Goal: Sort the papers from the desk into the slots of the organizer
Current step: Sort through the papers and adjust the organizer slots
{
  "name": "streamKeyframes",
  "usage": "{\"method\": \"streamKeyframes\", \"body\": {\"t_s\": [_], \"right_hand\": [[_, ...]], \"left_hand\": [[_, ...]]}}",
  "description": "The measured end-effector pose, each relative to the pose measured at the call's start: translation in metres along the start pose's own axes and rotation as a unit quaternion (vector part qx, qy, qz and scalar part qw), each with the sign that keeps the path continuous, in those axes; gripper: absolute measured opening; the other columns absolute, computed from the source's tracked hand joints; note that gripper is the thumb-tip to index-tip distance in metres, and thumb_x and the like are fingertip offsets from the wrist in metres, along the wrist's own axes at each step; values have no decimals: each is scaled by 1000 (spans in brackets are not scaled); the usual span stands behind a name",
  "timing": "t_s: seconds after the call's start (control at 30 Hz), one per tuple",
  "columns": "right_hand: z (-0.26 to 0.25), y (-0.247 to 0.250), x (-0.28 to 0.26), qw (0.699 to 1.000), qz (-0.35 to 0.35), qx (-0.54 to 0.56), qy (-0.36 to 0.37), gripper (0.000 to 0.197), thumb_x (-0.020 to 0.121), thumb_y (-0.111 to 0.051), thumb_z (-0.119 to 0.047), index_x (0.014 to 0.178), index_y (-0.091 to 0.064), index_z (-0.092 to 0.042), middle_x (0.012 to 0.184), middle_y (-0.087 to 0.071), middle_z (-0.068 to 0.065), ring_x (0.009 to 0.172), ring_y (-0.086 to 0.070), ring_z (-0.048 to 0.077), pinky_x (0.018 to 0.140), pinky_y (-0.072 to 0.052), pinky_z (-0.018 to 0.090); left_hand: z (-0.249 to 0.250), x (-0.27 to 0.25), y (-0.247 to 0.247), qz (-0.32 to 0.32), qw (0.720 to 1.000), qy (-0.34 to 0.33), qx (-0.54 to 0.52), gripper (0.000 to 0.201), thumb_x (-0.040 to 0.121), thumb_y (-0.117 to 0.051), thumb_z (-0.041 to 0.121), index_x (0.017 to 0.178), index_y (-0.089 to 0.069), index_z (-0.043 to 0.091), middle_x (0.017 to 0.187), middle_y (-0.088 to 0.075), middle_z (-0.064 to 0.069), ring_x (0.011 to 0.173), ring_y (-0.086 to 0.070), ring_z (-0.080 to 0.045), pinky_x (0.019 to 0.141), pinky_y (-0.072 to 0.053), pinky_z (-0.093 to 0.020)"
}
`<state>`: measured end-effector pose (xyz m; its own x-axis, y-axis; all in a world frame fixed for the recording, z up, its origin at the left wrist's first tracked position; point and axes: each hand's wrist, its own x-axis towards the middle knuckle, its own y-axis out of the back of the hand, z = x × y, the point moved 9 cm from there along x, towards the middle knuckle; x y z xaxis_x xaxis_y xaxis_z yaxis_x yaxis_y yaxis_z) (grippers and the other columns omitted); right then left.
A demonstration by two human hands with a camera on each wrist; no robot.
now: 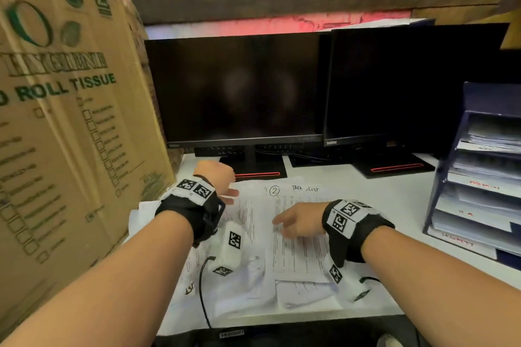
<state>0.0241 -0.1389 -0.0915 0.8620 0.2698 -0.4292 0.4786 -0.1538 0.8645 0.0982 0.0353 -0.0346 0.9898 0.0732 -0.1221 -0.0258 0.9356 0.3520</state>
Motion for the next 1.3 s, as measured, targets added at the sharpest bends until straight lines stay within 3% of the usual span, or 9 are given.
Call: {"method": "streamKeyframes", "body": {"t_s": [0.13, 0.27, 0.33, 0.57, 0.73, 0.83, 0.93, 1.07, 1.3], "right_hand": [[-5, -6, -1, 998, -16, -56, -1, 49, 99, -45, -36, 147, -38, -26, 153, -36, -2, 139, -34, 19, 114, -25, 36], [-3, -7, -2, 998, -23, -66, -7, 51, 98, -45, -36, 147, -38, -23, 154, -33, -1, 141, -31, 20, 114, -23, 37], [-2, -6, -1, 998, -21, -64, -14, 51, 99, -44, -37, 147, -38, -20, 153, -35, 1, 140, -33, 21, 114, -25, 39], [18, 0, 17, 990, 59, 107, -65, 64, 94, -53, -38, 148, -31, -12, 133, -57, 7, 118, -58, 21, 102, -45, 35], [21, -14, 31, 915, 66, 390, -83, 59, 91, -65, -22, 140, -35, -6, 110, -65, 13, 82, -67, 20, 75, -59, 35], [18, -12, 36, 939, 88, 323, -82, 30, 82, -74, -27, 102, -53, -17, 106, -66, 5, 90, -66, 20, 83, -57, 36], [26, -15, 45, 965, 88, 223, -109, 46, 77, -77, -31, 114, -58, -10, 111, -66, 3, 97, -64, 18, 89, -54, 34], [41, -5, 48, 956, 138, 222, -135, 38, 84, -65, -12, 121, -59, -4, 119, -63, 10, 108, -62, 27, 91, -53, 34], [126, 11, 15, 913, 218, 264, -221, 31, 86, -56, -4, 115, -61, 3, 114, -64, 18, 104, -62, 33, 89, -52, 34]], "left_hand": [[-16, -4, 17, -20, 957, -19, 290, 27, 86, -61, 17, 107, -64, 1, 105, -68, -15, 90, -67, -31, 70, -57, -35], [-66, -11, 1, -131, 808, -15, 574, 46, 93, -48, 43, 122, -59, 9, 125, -59, -5, 118, -54, -28, 100, -44, -33], [-82, -18, -9, -178, 781, -2, 598, 48, 93, -50, 43, 125, -58, 7, 131, -56, -9, 121, -52, -25, 100, -42, -31], [-78, -32, -49, -244, 818, -31, 521, 62, 93, -57, 36, 145, -37, 11, 151, -36, -6, 136, -37, -23, 108, -33, -29], [-73, -31, -54, -242, 841, -54, 481, 58, 89, -63, 34, 143, -43, 26, 147, -43, 6, 132, -43, -14, 105, -31, -20], [-75, -25, -39, -243, 898, -33, 366, 39, 86, -66, 30, 125, -61, 30, 135, -54, 10, 124, -49, -13, 110, -33, -27], [-75, -9, -5, -144, 941, -24, 305, 34, 85, -68, 24, 119, -65, 21, 129, -58, 2, 119, -54, -18, 106, -41, -31], [-90, 8, 31, -33, 907, 8, 421, 33, 85, -64, 18, 117, -60, 12, 123, -58, -6, 115, -57, -25, 92, -46, -28], [-99, 19, 19, -55, 868, 17, 492, 22, 77, -69, 33, 90, -63, 15, 92, -64, -3, 88, -63, -21, 73, -49, -25]]}}
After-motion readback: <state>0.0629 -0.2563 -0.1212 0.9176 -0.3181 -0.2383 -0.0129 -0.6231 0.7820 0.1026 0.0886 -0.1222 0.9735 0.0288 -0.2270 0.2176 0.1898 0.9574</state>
